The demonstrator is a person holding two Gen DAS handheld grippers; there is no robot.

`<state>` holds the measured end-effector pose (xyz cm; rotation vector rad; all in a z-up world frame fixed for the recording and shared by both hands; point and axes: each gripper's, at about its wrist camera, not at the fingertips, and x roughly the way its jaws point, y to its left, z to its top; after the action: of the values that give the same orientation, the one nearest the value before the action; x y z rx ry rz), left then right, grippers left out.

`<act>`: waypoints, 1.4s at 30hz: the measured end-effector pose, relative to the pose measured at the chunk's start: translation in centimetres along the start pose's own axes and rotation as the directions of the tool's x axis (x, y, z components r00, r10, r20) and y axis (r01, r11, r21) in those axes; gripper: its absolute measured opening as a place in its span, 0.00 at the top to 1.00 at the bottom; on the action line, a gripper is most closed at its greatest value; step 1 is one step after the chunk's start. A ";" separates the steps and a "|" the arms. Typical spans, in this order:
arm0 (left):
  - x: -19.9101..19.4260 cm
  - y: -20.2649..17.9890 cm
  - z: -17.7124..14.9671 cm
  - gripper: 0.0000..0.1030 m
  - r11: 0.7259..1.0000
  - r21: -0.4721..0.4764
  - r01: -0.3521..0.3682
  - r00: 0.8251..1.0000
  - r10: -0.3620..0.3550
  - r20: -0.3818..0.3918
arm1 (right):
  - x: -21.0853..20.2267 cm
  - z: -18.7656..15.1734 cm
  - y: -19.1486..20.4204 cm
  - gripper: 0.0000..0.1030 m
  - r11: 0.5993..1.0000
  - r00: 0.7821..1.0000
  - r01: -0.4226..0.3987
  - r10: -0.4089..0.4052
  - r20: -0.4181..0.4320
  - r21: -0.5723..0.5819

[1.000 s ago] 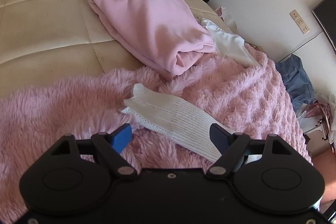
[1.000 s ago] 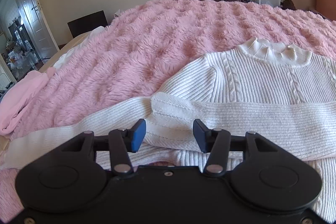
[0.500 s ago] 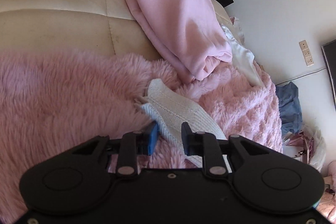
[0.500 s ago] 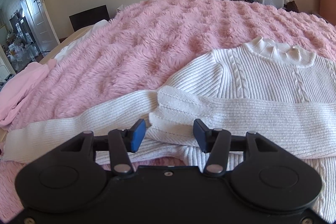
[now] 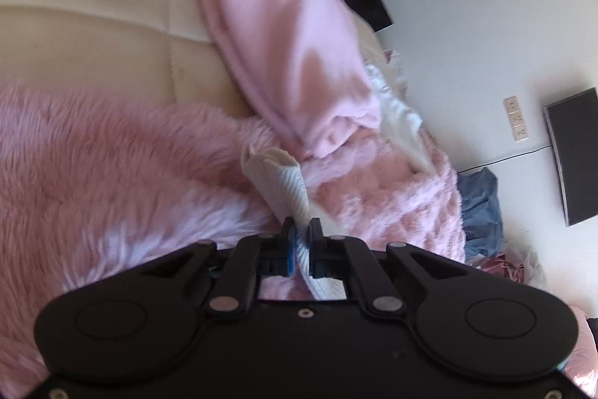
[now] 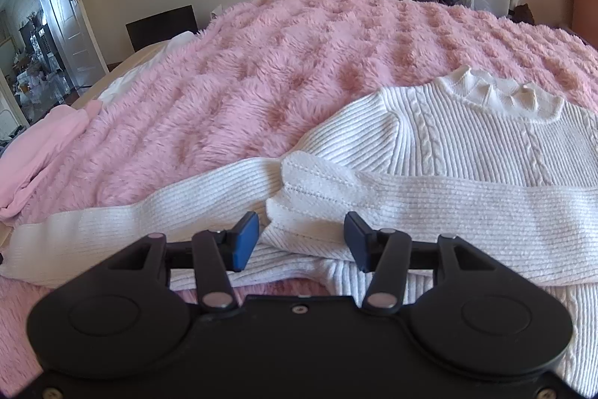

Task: Fold small clothes
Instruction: 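Lift the cuff across the dress body with the left tool and release it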

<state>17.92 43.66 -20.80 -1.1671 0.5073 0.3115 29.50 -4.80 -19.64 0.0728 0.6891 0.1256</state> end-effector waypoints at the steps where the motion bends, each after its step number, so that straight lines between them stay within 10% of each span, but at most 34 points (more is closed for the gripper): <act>1: -0.5 -0.6 0.0 0.97 1.000 0.009 0.027 1.000 -0.027 0.009 | 0.0 -0.1 -0.1 0.49 1.000 1.000 0.007 -0.007 0.003 -0.002; 12: -2.7 -15.3 -2.0 0.97 0.924 0.174 0.340 0.940 -0.337 -0.047 | -1.2 -0.7 -2.0 0.47 0.998 0.999 -0.017 0.015 0.031 0.054; 21: 0.6 -27.6 -11.9 0.97 0.796 0.209 0.568 0.815 -0.510 -0.275 | -7.0 -1.8 -11.0 0.46 0.984 0.997 0.060 -0.069 0.046 0.166; 35: 9.7 -37.2 -36.0 0.97 0.725 0.097 0.682 0.621 -0.503 -0.601 | -12.6 -4.8 -22.4 0.46 0.968 0.986 0.153 -0.162 0.029 0.198; 42: 15.9 -36.3 -45.9 0.97 0.764 0.098 0.638 0.585 -0.399 -0.706 | -13.9 -5.6 -25.8 0.46 0.961 0.982 0.172 -0.184 0.035 0.215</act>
<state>39.02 -12.75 -14.24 -0.9986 0.7523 -0.7371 17.68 -32.10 -17.96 0.2172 0.6489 -0.1231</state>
